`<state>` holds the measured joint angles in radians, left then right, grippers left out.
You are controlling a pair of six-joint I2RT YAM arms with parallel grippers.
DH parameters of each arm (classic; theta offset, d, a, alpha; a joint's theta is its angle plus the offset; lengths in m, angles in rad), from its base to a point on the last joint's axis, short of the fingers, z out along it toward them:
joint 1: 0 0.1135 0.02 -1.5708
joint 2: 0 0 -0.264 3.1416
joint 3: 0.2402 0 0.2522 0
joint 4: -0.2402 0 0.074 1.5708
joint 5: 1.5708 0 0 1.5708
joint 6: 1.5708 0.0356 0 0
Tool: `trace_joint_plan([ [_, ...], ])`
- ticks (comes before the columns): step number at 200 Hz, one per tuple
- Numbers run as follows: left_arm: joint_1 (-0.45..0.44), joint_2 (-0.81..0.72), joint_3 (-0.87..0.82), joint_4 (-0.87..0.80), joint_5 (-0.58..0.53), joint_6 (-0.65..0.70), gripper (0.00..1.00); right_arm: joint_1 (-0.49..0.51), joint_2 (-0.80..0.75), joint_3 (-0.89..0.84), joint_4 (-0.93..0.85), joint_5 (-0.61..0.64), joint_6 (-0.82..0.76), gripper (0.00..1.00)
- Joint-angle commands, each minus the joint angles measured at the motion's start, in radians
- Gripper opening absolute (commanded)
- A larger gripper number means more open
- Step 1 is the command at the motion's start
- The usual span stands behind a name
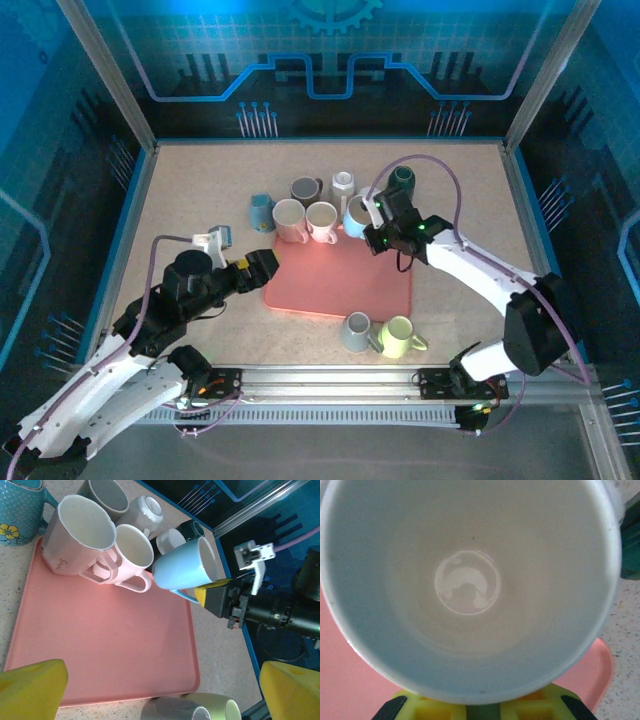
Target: Turn the mug right side up
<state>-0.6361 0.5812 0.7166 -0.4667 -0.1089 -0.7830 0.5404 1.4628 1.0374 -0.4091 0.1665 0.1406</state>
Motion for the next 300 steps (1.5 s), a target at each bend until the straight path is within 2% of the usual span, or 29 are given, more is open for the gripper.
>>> trace_joint_plan([
  [1, -0.001, -0.003, -0.011, 0.013, -0.021, 0.009, 0.99, -0.003, 0.038, 0.014, 0.062, -0.027, 0.03, 0.0],
  [75, -0.002, -0.013, -0.022, -0.014, -0.02, -0.024, 0.99, 0.009, 0.17, 0.051, 0.081, 0.008, 0.033, 0.02],
  [121, -0.002, -0.029, -0.039, -0.032, -0.035, -0.038, 0.99, 0.03, 0.218, 0.058, 0.098, 0.055, 0.019, 0.13],
  [149, 0.0, -0.028, -0.028, -0.063, -0.048, -0.04, 0.99, 0.031, 0.225, 0.071, 0.088, 0.081, 0.019, 0.27],
  [179, 0.001, -0.026, -0.026, -0.069, -0.049, -0.035, 0.99, 0.032, 0.192, 0.07, 0.081, 0.097, 0.022, 0.4],
  [223, 0.0, -0.002, -0.026, -0.045, -0.03, -0.034, 0.99, 0.034, 0.127, 0.064, 0.055, 0.084, 0.033, 0.49],
  [255, 0.0, 0.044, -0.007, -0.048, -0.001, -0.024, 0.99, 0.046, 0.021, 0.061, 0.004, 0.076, 0.04, 0.53],
  [282, 0.0, 0.115, 0.035, -0.055, 0.08, 0.005, 0.99, 0.078, -0.105, 0.047, -0.074, 0.061, 0.057, 0.54],
  [300, 0.0, 0.188, 0.079, -0.059, 0.167, 0.032, 0.99, 0.094, -0.171, 0.071, -0.192, 0.026, 0.092, 0.55],
])
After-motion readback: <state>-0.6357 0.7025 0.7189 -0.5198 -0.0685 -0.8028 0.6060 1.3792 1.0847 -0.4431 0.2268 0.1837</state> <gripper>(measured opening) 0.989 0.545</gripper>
